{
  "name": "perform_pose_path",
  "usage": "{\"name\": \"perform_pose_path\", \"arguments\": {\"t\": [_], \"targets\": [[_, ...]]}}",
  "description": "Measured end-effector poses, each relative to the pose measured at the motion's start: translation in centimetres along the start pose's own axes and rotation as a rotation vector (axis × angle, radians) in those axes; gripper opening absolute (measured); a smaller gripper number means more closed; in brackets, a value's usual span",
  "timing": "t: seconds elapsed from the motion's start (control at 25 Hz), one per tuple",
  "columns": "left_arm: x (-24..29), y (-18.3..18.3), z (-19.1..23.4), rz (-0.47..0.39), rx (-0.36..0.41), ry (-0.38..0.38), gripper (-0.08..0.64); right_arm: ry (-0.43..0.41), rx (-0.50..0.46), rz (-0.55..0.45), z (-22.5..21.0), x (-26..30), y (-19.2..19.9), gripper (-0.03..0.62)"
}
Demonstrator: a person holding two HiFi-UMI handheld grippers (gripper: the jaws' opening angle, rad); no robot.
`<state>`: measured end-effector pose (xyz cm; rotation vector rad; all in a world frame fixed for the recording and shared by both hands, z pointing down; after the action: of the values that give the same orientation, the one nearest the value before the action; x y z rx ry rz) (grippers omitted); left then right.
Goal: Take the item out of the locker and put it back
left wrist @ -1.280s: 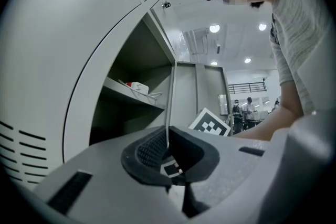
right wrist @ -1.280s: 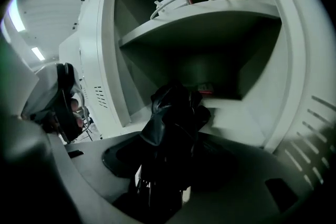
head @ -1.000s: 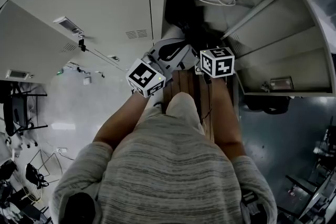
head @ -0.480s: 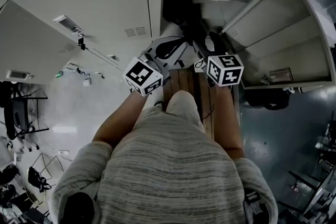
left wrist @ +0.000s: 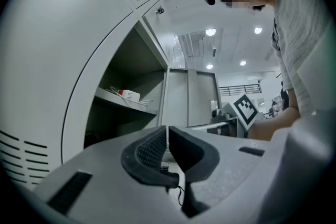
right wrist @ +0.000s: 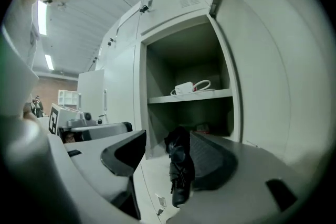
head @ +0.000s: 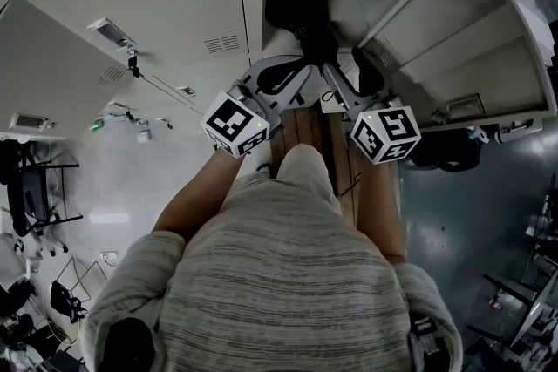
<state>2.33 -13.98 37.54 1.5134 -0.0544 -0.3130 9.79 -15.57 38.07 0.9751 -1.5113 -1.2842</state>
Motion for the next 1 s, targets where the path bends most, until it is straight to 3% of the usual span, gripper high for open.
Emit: {"name": "perform_pose_path", "arguments": {"t": [0.36,0.68,1.0], "targets": [[-1.1,-0.5,-1.5,-0.006,0.000,0.017,0.018,-0.041,-0.001,-0.096,2.3,-3.9,-1.0,0.264],[-1.0,-1.2,-3.4,-0.023,0.003,0.051,0.018,-0.057,-0.011,-0.186,3.8,-6.7,-2.2,0.098],[-0.8,-1.2,-4.3,-0.026,0.003,0.069,0.018,-0.072,-0.033,-0.210,4.7,-8.0,-2.5,0.040]]}}
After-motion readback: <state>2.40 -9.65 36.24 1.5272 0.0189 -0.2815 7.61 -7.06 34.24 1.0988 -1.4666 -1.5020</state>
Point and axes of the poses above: the fingertips, and each gripper's own axes: x forward along the fingers, z to its left, y out of its underside, the point moved 1 cm from there along -x, backward along the fingers, and after that the axes turned 13 degrees about y, right-handed, at the moved point
